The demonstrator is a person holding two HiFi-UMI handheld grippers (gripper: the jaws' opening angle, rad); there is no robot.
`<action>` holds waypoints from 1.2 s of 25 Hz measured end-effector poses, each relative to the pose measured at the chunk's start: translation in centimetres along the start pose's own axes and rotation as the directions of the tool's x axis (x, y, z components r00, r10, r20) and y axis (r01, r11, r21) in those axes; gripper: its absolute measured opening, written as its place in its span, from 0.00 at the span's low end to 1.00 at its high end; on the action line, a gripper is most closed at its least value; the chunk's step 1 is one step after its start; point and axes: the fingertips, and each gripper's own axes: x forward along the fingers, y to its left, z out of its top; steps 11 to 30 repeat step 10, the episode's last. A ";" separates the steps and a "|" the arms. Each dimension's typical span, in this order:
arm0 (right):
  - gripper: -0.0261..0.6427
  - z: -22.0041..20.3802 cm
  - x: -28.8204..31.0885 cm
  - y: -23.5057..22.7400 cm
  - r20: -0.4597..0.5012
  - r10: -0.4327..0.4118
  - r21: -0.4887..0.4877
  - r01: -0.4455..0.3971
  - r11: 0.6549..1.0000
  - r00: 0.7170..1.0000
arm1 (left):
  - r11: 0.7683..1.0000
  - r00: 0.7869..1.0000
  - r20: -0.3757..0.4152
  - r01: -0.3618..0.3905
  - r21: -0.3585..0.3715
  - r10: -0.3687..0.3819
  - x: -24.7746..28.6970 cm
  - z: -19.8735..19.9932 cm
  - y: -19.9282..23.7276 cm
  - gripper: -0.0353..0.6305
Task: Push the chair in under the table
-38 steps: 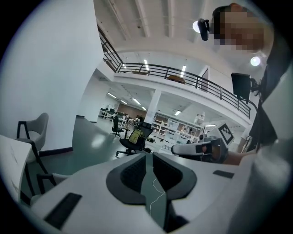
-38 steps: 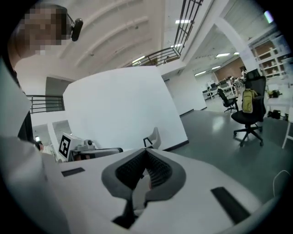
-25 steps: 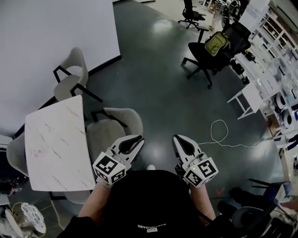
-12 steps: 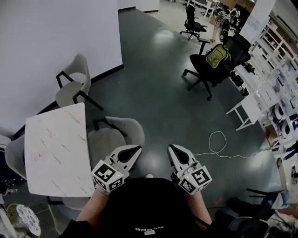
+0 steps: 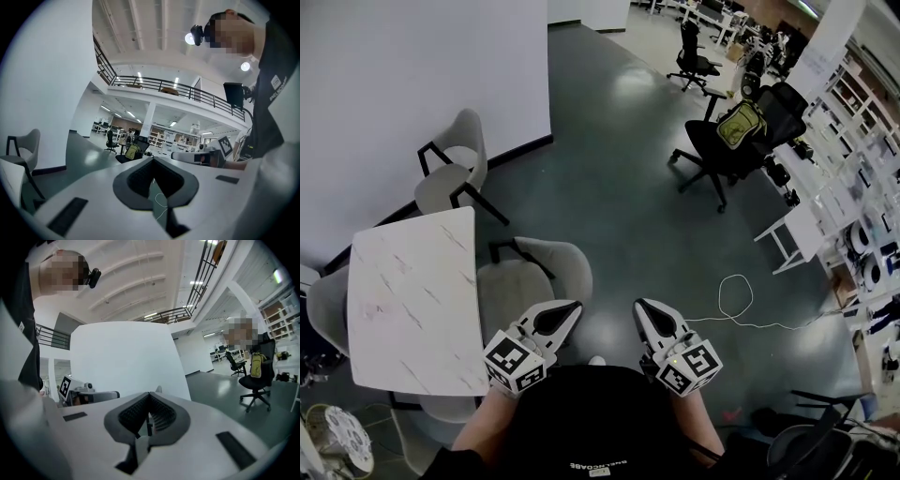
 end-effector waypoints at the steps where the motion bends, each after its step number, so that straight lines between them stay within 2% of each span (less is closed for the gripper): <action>1: 0.06 -0.1 -0.1 0.1 -0.002 0.001 -0.002 -0.001 1.000 1.000 | 1.000 1.000 -0.002 0.003 -0.001 -0.003 -0.1 -0.1 -0.1 0.06; 10: 0.06 -0.8 -0.6 0.8 -0.022 0.003 0.026 -0.002 1.000 1.000 | 0.999 1.000 -0.011 -0.027 -0.033 0.026 -1.1 -0.7 0.1 0.06; 30: 0.06 -0.8 -0.6 0.8 -0.022 0.003 0.026 -0.002 1.000 1.000 | 0.999 1.000 -0.011 -0.027 -0.033 0.026 -1.1 -0.7 0.1 0.06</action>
